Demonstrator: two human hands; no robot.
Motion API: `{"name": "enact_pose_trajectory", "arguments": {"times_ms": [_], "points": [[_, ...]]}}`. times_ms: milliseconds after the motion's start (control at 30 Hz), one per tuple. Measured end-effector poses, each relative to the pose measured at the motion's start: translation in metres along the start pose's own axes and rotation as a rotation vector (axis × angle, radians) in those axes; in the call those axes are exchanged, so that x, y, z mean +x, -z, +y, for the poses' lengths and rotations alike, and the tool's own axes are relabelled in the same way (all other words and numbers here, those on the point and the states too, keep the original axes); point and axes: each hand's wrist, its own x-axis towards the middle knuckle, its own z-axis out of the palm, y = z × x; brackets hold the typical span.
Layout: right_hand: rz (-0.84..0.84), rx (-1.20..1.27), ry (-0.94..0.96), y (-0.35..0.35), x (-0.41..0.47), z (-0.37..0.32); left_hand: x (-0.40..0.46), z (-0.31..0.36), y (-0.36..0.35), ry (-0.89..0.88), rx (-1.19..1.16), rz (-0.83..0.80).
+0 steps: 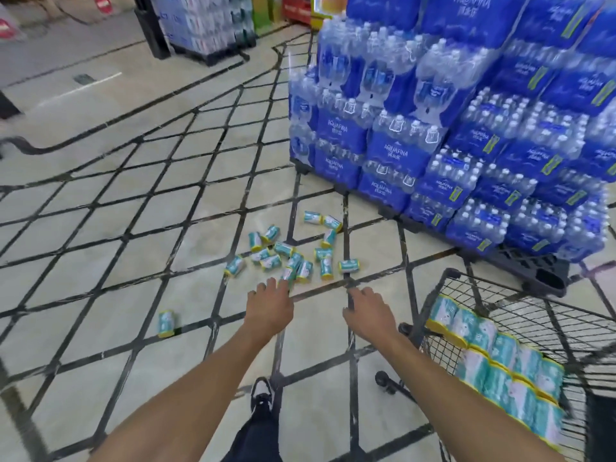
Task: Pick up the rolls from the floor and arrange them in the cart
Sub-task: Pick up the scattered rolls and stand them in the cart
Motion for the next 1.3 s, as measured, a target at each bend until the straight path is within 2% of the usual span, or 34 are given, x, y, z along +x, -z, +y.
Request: {"name": "enact_pose_trajectory", "arguments": {"times_ms": [200,367,600,767,967,1167,1300], "points": [[-0.040,0.029,-0.049,-0.003,0.089,-0.079,0.076,-0.081,0.016,-0.005,-0.047,-0.049],[-0.041,0.118,-0.135,-0.007,0.157,-0.119,0.149,-0.127,0.028,-0.022,-0.019,-0.097],[-0.100,0.264,-0.256,-0.028,0.259,-0.124,0.264,-0.144,0.006,-0.089,0.055,-0.194],[-0.159,0.436,-0.388,-0.060,0.362,-0.109,0.362,-0.134,-0.032,-0.091,0.008,-0.284],[-0.231,0.606,-0.555,-0.119,0.514,-0.086,0.481,-0.132,-0.119,-0.019,-0.063,-0.412],[-0.257,0.731,-0.694,-0.242,0.669,-0.049,0.589,-0.141,-0.273,0.040,-0.115,-0.566],[-0.293,0.798,-0.795,-0.347,0.751,-0.028,0.655,-0.145,-0.392,0.254,-0.280,-0.654]]}}
